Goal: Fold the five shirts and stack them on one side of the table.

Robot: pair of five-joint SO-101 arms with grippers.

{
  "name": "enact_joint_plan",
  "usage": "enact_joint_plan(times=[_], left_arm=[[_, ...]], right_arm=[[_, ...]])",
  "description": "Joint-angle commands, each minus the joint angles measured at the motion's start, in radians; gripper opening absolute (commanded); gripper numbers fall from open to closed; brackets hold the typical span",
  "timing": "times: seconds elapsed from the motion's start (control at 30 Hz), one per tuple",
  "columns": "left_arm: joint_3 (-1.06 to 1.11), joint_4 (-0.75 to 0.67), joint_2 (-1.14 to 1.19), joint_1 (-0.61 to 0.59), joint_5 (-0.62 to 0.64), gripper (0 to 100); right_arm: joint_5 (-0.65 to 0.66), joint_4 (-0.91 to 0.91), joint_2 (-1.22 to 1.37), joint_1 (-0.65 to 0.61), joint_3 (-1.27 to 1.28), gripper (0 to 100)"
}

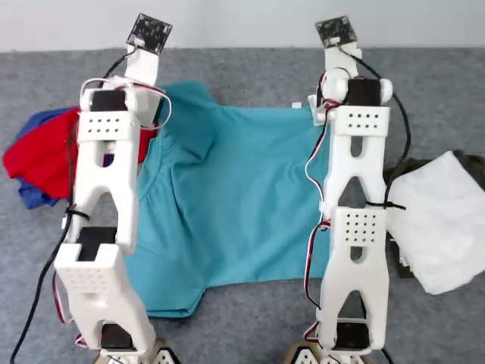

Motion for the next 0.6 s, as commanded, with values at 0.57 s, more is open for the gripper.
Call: enact_joint_plan(times=[0.57], left_arm=[[-0.005,0.563,-0.276,-0.100,-0.012,1]], right_arm=[[-0.071,0.054,-0.705,-0.142,1.051,0.9]])
